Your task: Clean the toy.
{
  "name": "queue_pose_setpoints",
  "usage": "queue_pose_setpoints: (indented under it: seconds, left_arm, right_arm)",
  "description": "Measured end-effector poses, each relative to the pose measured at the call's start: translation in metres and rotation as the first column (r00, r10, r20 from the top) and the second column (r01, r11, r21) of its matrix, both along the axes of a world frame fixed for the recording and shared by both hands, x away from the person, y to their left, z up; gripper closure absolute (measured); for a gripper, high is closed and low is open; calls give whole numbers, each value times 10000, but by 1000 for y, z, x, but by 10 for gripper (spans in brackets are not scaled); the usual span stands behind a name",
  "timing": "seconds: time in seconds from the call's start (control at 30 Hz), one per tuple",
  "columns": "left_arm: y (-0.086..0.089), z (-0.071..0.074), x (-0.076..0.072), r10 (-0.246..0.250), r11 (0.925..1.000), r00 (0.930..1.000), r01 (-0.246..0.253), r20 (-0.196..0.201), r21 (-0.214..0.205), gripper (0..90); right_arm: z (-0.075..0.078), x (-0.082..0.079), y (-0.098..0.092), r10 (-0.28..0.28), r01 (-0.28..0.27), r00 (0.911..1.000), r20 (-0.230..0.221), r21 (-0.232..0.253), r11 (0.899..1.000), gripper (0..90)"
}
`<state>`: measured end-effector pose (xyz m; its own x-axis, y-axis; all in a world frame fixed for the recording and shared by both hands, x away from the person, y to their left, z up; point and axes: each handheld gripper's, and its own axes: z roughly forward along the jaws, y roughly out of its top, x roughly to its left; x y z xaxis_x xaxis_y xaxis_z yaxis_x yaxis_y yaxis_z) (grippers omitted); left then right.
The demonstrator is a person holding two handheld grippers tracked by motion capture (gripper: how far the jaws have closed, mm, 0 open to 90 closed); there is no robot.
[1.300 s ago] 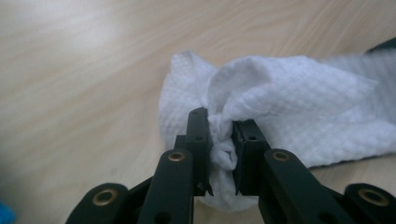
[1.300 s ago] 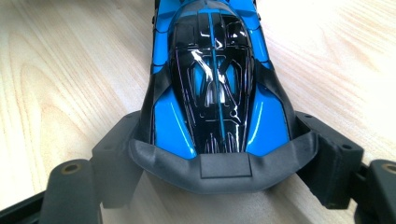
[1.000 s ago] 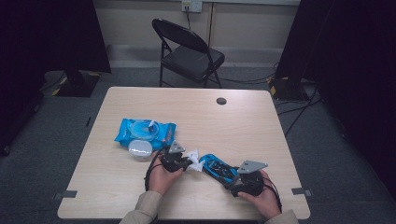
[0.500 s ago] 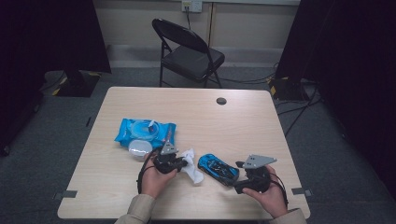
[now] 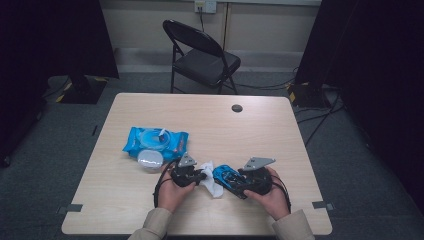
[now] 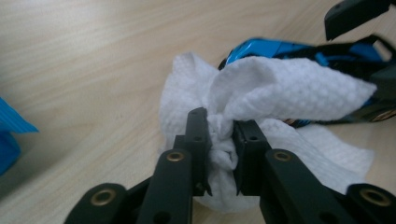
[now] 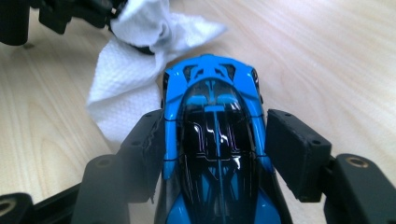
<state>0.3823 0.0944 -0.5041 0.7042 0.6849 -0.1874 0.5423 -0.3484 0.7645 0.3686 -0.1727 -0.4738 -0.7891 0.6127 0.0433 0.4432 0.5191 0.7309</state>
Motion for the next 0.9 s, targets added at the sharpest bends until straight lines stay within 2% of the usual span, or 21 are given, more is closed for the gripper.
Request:
queue_pose_setpoints:
  seconds: [0.07, 0.1, 0.23, 0.27, 0.33, 0.4, 0.47, 0.53, 0.57, 0.6, 0.63, 0.67, 0.73, 0.9]
  left_arm:
    - [1, -2, -1, -58, 10000, 10000, 58, -1, -41, 736]
    - [1, -2, -2, -172, 9998, 9998, 170, 119, 108, 712]
    - [4, 1, -6, -632, 9965, 9979, 623, 138, 559, 601]
    - [4, 2, -8, -719, 9957, 9974, 714, 64, 589, 595]
    - [3, 3, -12, -1055, 9895, 9939, 1018, 313, 1025, 600]
    - [2, 4, -14, -1053, 9883, 9942, 1020, 236, 1132, 689]
    - [1, 6, -13, -768, 9924, 9968, 785, -217, 945, 804]
    - [1, 6, -11, -360, 9980, 9993, 365, -101, 515, 827]
    - [1, 7, -9, -59, 9999, 10000, 59, 9, 156, 829]
    - [1, 7, -9, 177, 9998, 9998, -177, 17, -122, 830]
    - [-2, 6, -8, 191, 9995, 9998, -194, -107, -246, 832]
    - [-5, 4, -8, 136, 9996, 9998, -141, -173, -248, 831]
    - [-13, 0, -10, -53, 10000, 9996, 54, -279, 18, 830]
    - [-20, -1, -14, -30, 10000, 9994, 29, -355, -31, 831]
  right_arm:
    - [-3, 1, 0, -53, 53, 10000, -67, -138, 9999, 395]
    - [-5, 1, 0, -84, 82, 9999, -74, -209, 9997, 402]
    - [-8, 0, -1, -48, 48, 10000, 30, -65, 10000, 423]
    - [-8, 0, -1, -68, 68, 10000, 4, -53, 10000, 424]
    - [-8, 0, -1, -30, 30, 10000, 5, -63, 10000, 426]
    - [-8, 0, -1, -68, 68, 10000, -1, -25, 10000, 426]
    - [-8, -1, 0, -88, 89, 9999, 53, -93, 9999, 427]
    - [-8, -1, 0, -123, 123, 9999, 52, -50, 9999, 428]
    - [-8, -1, 0, -141, 142, 9999, 55, -60, 9999, 428]
    - [-8, -2, 0, -181, 181, 9998, 53, -58, 9998, 429]
    - [-8, -2, 0, -215, 216, 9998, 50, -88, 9997, 430]
    - [-8, -2, 1, -219, 220, 9997, 65, -137, 9997, 431]
    - [-8, -3, 2, -245, 247, 9996, 104, -207, 9995, 432]
    - [-7, -5, 2, -248, 253, 9995, 193, -294, 9992, 432]
